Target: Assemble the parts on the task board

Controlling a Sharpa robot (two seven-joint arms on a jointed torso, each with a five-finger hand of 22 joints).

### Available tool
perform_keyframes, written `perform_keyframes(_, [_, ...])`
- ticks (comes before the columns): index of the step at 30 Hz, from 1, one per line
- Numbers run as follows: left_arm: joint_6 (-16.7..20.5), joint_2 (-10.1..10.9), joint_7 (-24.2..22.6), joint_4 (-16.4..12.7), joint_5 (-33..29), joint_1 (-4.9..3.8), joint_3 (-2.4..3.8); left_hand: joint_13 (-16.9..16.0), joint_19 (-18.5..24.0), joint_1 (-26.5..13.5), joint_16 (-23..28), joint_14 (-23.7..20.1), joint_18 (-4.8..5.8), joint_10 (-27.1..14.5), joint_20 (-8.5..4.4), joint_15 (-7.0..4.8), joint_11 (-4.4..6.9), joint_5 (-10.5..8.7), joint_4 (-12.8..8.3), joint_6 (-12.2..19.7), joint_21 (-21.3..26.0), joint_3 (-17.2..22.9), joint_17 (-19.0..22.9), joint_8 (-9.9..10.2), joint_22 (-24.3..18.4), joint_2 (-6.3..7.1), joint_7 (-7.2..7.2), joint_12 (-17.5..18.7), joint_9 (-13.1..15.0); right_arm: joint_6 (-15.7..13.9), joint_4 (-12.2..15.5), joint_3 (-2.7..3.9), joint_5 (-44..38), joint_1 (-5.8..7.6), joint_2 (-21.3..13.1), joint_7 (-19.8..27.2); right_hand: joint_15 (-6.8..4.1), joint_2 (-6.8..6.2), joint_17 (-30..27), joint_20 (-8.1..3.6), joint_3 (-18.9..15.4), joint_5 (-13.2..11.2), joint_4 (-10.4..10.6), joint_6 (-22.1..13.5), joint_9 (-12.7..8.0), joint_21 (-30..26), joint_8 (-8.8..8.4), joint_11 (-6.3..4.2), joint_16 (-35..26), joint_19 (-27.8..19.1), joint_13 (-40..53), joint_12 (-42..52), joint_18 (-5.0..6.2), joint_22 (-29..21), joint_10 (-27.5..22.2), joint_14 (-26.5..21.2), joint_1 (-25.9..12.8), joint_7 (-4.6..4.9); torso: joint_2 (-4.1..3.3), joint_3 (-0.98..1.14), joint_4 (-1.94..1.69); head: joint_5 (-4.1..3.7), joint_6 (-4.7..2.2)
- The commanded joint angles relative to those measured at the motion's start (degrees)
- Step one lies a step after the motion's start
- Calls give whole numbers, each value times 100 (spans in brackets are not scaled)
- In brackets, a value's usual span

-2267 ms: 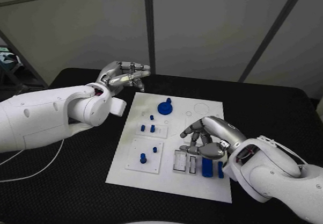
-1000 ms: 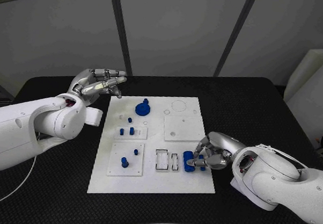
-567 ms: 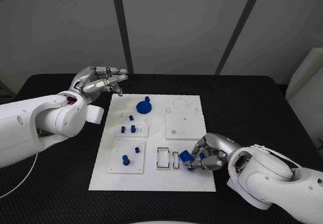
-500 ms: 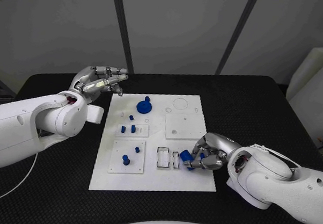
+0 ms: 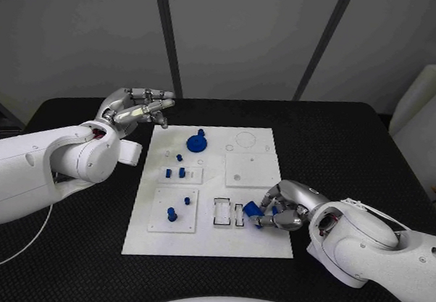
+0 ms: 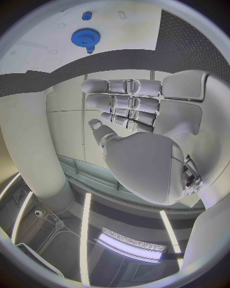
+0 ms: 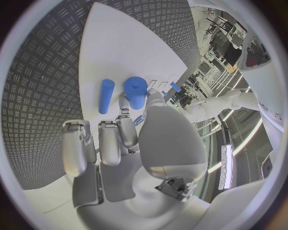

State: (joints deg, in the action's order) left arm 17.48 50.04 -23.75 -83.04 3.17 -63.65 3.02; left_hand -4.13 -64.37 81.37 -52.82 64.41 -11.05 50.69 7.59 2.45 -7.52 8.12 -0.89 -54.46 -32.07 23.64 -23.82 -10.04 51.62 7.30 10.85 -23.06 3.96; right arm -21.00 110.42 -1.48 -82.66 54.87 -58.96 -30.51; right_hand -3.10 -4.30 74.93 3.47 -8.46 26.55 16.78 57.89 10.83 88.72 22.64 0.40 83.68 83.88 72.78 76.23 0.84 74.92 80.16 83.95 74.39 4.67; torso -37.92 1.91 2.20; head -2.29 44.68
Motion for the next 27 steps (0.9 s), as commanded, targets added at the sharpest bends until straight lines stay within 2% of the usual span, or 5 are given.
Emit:
perform_keyframes(1, [-62, -1, -15, -9, -6, -3, 4, 8, 33, 7, -23, -35, 62, -43, 0, -6, -5, -31, -9, 13, 18, -11, 7, -27, 9, -52, 16, -27, -6, -538, 122, -7, 44, -8, -52, -70, -33, 74, 446, -33, -30, 41, -19, 42, 43, 26, 36, -15, 36, 506, 12, 38, -44, 1373, 40, 396, -9, -5, 11, -7, 4, 0, -5])
perform_keyframes(7, [-63, -4, -15, -2, -6, 2, 4, 8, 33, 7, -23, -35, 62, -43, 0, -6, -5, -31, -9, 13, 18, -11, 7, -27, 9, -52, 16, -27, -6, -984, 281, -3, 180, -4, -101, 36, -38, 115, 469, -40, -54, 20, -8, 46, 62, 48, 44, -20, 49, 528, 35, 43, -52, 1402, 57, 401, -50, -10, 4, -15, -13, 13, -21])
perform_keyframes(11, [-64, -7, -16, -2, -6, 4, 4, 8, 33, 7, -23, -35, 62, -43, 0, -6, -5, -31, -9, 13, 18, -11, 7, -27, 9, -52, 16, -27, -6, -1069, 305, -1, 268, -2, -14, 83, -40, 133, 474, -42, -56, 28, -9, 52, 68, 52, 49, -23, 51, 533, 40, 43, -54, 1407, 61, 401, -54, -14, 2, -13, -12, 37, -28])
perform_keyframes(17, [-69, -17, -14, -11, -6, 4, 4, 8, 33, 7, -23, -35, 62, -43, 0, -6, -5, -31, -9, 13, 18, -11, 7, -27, 9, -52, 16, -27, -6, -964, 221, 0, 369, -2, 229, 110, -43, 152, 459, -46, -66, 45, -7, 58, 77, 49, 53, -26, 42, 530, 13, 14, -53, 1404, 46, 398, -71, -17, -5, -12, -12, 47, -32])
perform_keyframes(27, [-75, -35, -12, -15, -6, 5, 4, 8, 33, 7, -23, -35, 62, -43, 0, -6, -5, -31, -9, 13, 18, -11, 7, -27, 9, -52, 16, -27, -6, -505, -41, 1, 490, -1, 693, 47, -59, 238, 441, -60, -193, -37, -1, 102, 144, 35, 97, -46, 28, 516, 10, -39, -47, 1387, 43, 391, -305, -46, -5, -16, -14, 92, -13])
